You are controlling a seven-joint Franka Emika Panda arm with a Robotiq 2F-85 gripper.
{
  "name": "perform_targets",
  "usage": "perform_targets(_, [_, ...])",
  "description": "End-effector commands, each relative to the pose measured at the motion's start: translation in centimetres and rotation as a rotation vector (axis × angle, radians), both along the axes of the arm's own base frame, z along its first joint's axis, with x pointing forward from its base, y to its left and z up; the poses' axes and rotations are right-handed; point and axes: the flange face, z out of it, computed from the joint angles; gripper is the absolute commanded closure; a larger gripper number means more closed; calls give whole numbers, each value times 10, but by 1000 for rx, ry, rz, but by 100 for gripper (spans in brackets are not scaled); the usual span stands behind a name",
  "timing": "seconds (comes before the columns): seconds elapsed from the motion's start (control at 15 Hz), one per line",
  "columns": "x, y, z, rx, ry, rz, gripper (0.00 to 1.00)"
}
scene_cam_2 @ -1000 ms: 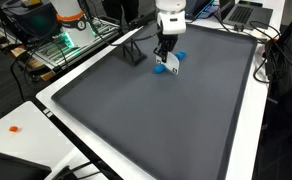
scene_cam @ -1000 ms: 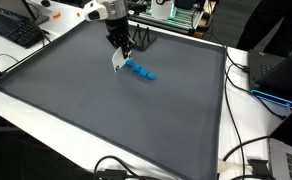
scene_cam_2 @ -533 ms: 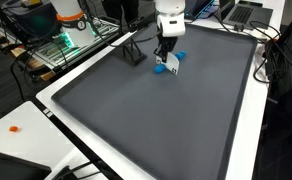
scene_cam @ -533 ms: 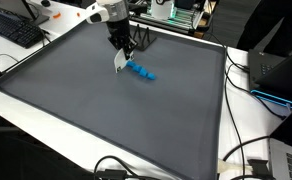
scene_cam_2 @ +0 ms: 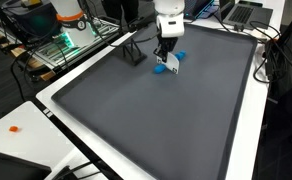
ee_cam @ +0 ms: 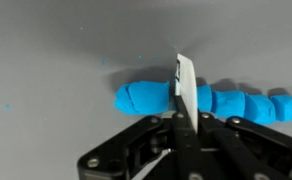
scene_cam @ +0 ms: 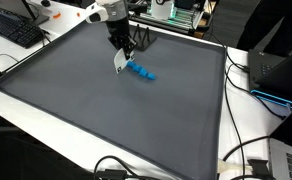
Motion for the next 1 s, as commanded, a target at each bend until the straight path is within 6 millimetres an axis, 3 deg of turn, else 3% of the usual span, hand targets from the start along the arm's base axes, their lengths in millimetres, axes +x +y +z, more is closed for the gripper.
perform_targets(0.0, [-10,-1,9,2,0,-20,99])
perform_targets(0.47, [-21,-7,55,15,-66,-145,99])
perform_targets(0.93, [-61,-1,85,103,-56,-534,99])
